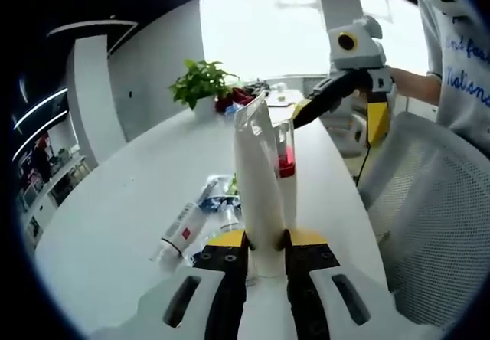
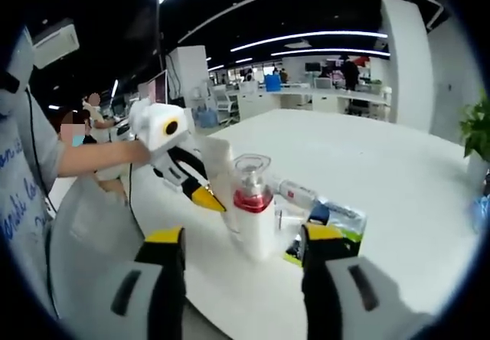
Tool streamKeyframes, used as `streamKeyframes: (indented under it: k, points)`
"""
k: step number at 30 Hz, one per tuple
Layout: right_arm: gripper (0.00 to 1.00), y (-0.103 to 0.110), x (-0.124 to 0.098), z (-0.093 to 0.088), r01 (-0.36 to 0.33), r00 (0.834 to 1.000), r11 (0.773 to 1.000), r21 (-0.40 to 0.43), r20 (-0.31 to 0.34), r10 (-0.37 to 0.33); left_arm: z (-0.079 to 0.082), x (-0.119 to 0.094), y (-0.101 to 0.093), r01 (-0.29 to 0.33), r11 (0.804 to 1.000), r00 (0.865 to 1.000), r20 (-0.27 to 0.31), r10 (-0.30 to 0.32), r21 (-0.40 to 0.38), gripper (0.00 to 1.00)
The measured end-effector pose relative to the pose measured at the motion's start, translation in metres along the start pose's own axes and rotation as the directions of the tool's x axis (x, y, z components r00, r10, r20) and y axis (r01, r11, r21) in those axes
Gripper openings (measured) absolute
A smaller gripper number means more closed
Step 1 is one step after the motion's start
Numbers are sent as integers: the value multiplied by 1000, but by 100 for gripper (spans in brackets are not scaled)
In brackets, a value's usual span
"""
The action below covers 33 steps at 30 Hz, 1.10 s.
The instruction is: Arrange the skincare products in the storage area until every visible bottle or jar stands upright without overlapping.
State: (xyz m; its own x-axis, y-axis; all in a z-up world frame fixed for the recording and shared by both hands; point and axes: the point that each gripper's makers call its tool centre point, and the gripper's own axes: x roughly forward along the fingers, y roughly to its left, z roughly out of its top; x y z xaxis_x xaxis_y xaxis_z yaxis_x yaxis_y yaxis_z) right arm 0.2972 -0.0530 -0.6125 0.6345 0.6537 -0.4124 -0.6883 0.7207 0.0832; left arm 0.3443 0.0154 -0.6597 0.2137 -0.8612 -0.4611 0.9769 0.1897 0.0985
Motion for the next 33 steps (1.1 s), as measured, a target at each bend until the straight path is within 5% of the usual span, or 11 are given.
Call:
streamKeyframes:
  k: [33]
  points:
    - [61,-1,-2,1,10,1000,1000,2,4,-10,-12,9,-8,56,996,998,-35,-59,-69,16]
